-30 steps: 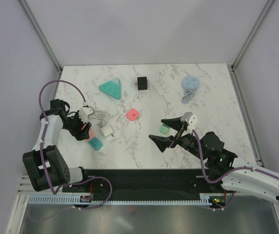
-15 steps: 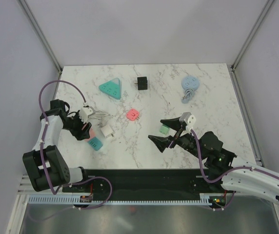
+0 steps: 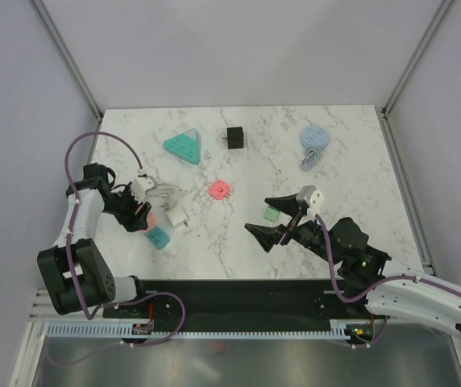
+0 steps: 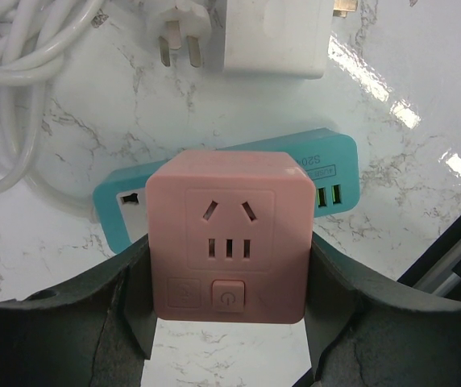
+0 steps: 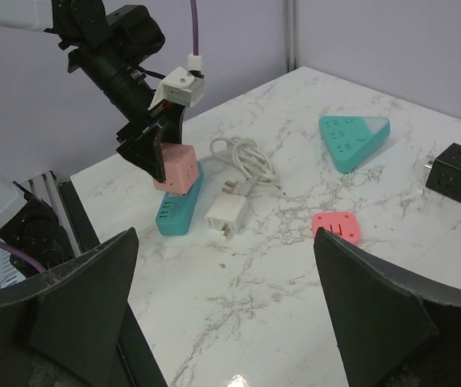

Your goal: Insert the plug

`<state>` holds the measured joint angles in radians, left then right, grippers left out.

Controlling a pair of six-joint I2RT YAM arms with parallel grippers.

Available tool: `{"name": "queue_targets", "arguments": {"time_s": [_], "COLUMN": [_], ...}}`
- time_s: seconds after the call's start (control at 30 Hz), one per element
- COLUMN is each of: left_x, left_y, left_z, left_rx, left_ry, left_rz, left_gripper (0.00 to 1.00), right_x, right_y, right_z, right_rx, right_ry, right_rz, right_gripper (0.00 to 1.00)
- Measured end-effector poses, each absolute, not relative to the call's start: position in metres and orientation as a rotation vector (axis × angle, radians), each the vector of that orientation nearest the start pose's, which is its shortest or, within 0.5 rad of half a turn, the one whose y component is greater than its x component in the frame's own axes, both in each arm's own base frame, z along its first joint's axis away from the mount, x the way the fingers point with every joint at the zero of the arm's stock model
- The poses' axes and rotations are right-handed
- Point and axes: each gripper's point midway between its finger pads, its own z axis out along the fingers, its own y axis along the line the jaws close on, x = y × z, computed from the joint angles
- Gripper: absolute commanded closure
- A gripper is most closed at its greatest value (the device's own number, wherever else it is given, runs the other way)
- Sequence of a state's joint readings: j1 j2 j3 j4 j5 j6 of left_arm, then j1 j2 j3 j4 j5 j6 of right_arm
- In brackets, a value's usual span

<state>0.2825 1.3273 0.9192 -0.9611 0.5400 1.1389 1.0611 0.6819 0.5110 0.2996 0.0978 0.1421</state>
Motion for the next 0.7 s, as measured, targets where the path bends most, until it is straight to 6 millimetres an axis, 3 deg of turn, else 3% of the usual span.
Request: {"name": "queue_targets", "arguments": {"time_s": [0.7], "left_x": [0.2423], "left_y": [0.0081], "left_z": [0.0850], "left_rx": [1.097], "left_ry": [2.369], "left_rz": [-0.358], "left_gripper": [0.98], "right_x": [0.1629], "right_y": [0.2720], "right_z": [0.2924], "right_rx": [-0.594], "right_ry": [1.373], "right_rz": [0.921], "right_gripper": [0.02]}}
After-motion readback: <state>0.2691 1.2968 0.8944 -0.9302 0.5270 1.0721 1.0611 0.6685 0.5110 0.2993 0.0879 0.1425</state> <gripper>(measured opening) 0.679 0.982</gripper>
